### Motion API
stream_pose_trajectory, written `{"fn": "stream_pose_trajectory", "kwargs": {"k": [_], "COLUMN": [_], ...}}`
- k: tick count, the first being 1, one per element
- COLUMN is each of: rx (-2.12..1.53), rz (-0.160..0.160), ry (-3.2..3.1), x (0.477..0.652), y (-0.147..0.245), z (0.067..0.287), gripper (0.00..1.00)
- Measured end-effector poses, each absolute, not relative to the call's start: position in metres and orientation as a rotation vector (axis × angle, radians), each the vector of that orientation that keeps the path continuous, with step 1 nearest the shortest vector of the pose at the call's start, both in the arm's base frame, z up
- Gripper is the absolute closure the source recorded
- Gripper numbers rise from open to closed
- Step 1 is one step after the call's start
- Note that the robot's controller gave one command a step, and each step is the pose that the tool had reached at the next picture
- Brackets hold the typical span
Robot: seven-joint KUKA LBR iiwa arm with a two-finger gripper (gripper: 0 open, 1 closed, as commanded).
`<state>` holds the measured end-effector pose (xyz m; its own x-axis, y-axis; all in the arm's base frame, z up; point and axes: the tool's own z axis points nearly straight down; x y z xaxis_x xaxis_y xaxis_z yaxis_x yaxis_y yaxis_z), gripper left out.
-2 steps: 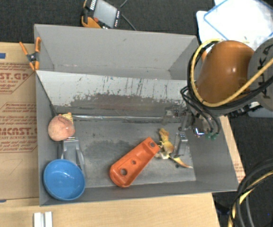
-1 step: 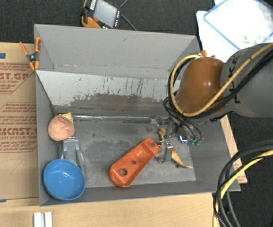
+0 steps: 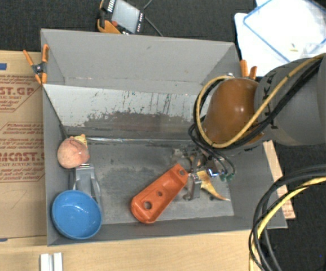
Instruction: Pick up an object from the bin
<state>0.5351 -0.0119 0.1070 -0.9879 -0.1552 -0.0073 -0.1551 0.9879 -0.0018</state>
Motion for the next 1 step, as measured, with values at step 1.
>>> {"fn": "stream_pose_trajectory", "kwargs": {"k": [1], "rx": [-0.185], "rz": [0.001], "ry": [3.133], "x": [0.497], "y": [-0.0009], "z": [0.0694], "gripper": [1.0]}}
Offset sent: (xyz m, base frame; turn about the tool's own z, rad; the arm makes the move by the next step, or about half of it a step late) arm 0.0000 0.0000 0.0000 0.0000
